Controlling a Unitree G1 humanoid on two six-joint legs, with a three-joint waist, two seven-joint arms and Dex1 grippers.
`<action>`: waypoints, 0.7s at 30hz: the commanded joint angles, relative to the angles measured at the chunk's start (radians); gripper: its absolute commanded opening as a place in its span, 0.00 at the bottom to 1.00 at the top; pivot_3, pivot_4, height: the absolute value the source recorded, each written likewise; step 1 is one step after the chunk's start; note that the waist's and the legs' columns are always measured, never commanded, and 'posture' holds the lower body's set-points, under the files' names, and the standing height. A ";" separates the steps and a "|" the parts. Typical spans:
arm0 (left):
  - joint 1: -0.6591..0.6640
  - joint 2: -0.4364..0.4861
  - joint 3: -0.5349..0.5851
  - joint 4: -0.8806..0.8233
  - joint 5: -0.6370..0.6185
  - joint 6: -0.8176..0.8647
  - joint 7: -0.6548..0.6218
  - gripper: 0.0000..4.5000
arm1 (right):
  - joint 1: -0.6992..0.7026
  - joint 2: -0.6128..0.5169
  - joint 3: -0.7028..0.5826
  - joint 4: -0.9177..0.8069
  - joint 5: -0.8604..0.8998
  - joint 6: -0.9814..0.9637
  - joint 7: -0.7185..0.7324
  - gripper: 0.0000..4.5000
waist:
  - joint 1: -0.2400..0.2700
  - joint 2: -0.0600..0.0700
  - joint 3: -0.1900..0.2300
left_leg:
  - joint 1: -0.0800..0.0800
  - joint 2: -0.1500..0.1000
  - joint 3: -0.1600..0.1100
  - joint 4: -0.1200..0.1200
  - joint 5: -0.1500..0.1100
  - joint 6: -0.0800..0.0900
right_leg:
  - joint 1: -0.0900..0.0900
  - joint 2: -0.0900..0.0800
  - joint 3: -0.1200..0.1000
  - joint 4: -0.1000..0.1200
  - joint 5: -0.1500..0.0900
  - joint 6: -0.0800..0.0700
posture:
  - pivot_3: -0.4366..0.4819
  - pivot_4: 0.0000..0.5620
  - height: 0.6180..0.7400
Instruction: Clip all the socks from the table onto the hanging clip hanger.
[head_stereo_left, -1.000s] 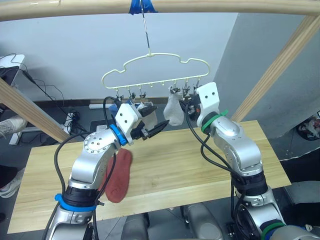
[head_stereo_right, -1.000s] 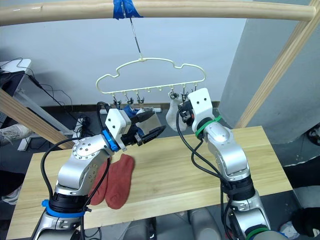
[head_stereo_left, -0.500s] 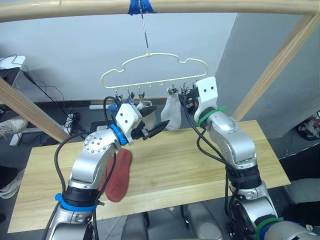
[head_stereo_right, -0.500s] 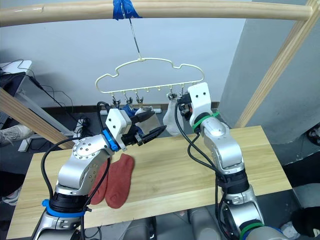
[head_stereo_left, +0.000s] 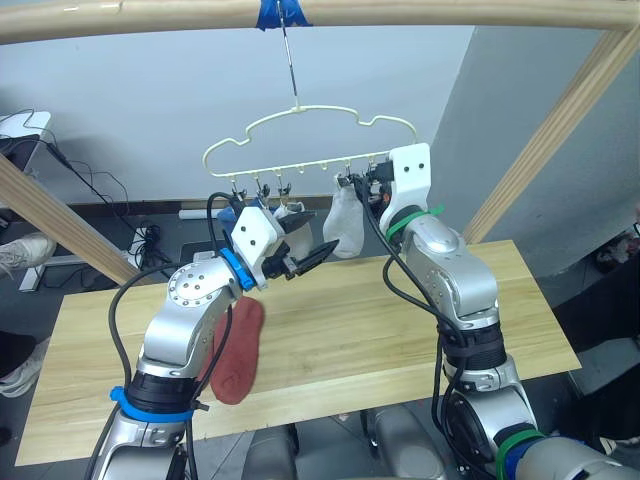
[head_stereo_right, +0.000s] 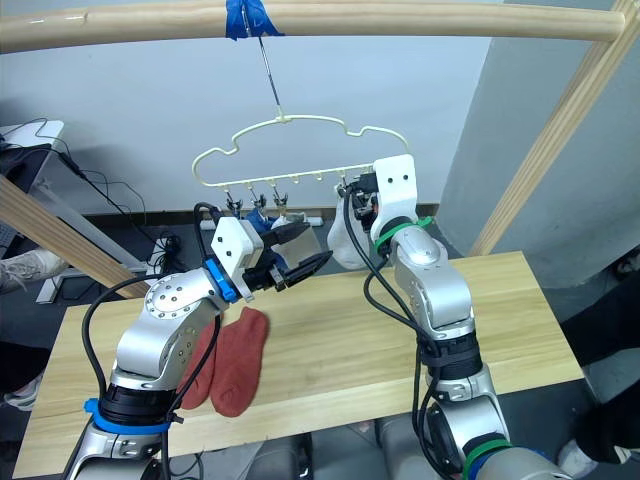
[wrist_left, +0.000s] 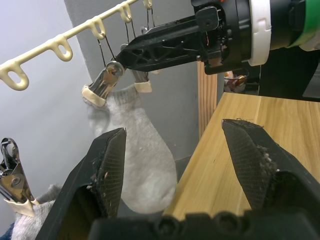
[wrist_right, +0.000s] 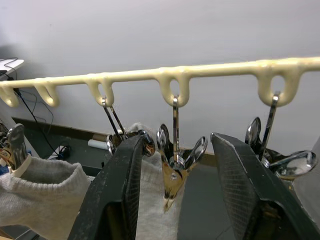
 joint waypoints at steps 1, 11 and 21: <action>-0.013 -0.004 -0.006 -0.033 0.003 -0.007 0.006 0.75 | -0.024 0.014 -0.021 -0.035 0.015 0.005 -0.012 0.50 | 0.000 0.000 0.000 | 0.000 0.000 0.000 0.000 0.000 0.000 | 0.000 0.000 0.000 0.000 0.000 0.000 | 0.27 0.38 1.00; -0.010 -0.005 -0.010 -0.037 0.002 -0.005 0.006 0.75 | 0.031 -0.008 -0.007 -0.158 0.042 0.085 0.014 0.50 | 0.000 0.000 0.000 | 0.000 0.000 0.000 0.000 0.000 0.000 | 0.000 0.000 0.000 0.000 0.000 0.000 | 0.27 0.37 1.00; -0.011 -0.008 -0.013 -0.024 0.004 -0.013 0.002 0.75 | 0.014 -0.016 0.013 -0.082 0.010 0.048 -0.009 0.50 | -0.002 0.000 0.000 | 0.000 0.000 0.000 0.000 0.000 0.000 | 0.000 0.000 0.000 0.000 0.000 0.000 | 0.26 0.37 1.00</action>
